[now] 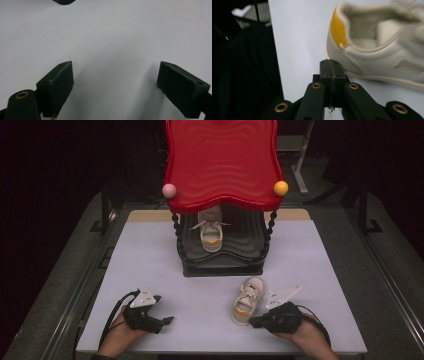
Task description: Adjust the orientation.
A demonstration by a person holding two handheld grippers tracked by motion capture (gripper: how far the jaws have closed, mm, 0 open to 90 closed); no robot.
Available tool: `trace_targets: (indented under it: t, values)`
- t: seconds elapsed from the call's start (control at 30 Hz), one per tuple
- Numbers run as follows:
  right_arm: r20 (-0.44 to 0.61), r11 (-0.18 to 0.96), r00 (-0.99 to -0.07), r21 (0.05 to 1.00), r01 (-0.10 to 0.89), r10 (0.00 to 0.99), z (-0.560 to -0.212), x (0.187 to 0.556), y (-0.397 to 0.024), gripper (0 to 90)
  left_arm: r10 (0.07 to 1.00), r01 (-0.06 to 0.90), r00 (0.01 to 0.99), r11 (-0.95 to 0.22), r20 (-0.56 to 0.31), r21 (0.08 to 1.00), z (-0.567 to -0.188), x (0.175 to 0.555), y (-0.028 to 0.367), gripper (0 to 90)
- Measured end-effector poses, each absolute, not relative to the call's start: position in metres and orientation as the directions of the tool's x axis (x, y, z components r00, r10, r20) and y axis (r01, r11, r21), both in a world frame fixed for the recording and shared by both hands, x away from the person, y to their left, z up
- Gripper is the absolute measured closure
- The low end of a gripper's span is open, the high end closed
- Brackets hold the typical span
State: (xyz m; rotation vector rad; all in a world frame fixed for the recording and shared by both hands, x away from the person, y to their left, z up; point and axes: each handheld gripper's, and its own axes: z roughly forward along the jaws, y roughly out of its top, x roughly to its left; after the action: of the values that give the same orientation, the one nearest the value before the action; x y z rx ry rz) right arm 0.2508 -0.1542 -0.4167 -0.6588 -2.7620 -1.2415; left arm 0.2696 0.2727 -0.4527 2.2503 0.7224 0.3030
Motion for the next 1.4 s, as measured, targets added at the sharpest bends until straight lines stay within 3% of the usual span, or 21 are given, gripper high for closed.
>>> trace_targets:
  t: [0.27, 0.67, 1.3, 1.4]
  values:
    - [0.202, 0.515, -0.910, 0.771, 0.376, 0.361, -0.393, 0.258, -0.150, 76.2, 0.582, 0.407, 0.813, -0.567, -0.002, 0.716, -0.453, 0.270, 0.273, 13.3]
    - [0.236, 0.539, -0.910, 0.744, 0.395, 0.340, -0.404, 0.277, -0.128, 67.5, 0.581, 0.407, 0.814, -0.567, -0.003, 0.716, -0.453, 0.270, 0.273, 13.3]
    - [0.262, 0.555, -0.904, 0.720, 0.417, 0.339, -0.414, 0.281, -0.121, 70.9, 0.581, 0.406, 0.814, -0.567, -0.001, 0.716, -0.453, 0.270, 0.273, 13.3]
    - [0.271, 0.560, -0.904, 0.714, 0.419, 0.331, -0.414, 0.281, -0.121, 75.9, 0.582, 0.407, 0.814, -0.567, -0.002, 0.717, -0.453, 0.270, 0.273, 13.3]
